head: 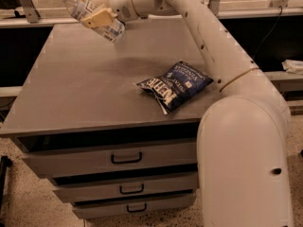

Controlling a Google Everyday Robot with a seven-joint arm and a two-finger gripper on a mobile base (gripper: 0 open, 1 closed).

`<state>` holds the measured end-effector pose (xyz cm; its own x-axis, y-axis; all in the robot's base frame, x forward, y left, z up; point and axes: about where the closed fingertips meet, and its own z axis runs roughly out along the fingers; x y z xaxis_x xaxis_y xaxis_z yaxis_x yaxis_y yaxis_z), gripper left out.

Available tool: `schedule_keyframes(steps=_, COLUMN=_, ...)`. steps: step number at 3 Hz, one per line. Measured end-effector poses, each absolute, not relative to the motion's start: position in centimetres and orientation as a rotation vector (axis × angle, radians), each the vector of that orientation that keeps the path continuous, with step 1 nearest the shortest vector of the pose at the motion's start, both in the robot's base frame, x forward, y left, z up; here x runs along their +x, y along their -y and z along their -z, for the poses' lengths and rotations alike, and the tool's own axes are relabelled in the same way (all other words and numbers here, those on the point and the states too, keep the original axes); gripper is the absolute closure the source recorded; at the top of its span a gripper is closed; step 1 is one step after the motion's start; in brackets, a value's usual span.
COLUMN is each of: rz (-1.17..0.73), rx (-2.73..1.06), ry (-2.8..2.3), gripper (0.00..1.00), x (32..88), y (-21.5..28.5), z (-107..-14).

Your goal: Place blue plastic bottle upright

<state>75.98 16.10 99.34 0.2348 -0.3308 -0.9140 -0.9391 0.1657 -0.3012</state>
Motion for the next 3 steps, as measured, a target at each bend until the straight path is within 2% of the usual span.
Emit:
schedule_keyframes(steps=1, rz=-0.689, rx=-1.379, ry=-1.313, gripper=1.00, x=76.0, y=-16.2, z=-99.3)
schedule_keyframes(steps=3, rz=-0.522, rx=-1.270, ry=-1.347, gripper=1.00, x=76.6, y=-3.4, z=-101.7)
